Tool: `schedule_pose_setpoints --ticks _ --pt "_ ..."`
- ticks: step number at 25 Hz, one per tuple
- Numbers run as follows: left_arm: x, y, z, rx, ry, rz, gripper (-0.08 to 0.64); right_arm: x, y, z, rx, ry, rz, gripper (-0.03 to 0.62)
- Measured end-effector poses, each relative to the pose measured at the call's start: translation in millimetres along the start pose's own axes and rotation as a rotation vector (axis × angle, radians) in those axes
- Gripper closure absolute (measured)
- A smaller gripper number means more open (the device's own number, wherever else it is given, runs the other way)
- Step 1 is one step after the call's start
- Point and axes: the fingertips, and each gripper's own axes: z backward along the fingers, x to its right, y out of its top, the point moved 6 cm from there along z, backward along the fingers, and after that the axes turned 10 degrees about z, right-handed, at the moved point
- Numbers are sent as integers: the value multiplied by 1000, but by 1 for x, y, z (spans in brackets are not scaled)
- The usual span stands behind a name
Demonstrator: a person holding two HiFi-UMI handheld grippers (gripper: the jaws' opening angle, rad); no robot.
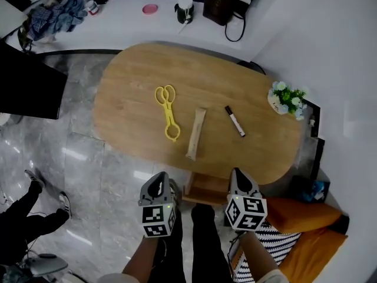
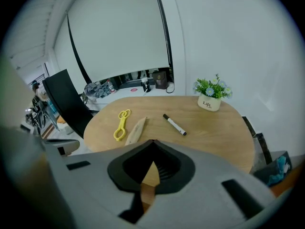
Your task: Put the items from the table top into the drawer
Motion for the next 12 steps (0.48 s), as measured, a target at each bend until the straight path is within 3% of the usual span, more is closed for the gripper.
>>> schedule_pose_setpoints --ticks 8,12 --pt "-2 -12 -16 -11 -1 17 552 20 21 -44 8 23 20 597" --pt "-11 -18 -27 -15 24 46 552 29 35 -68 13 32 82 596"
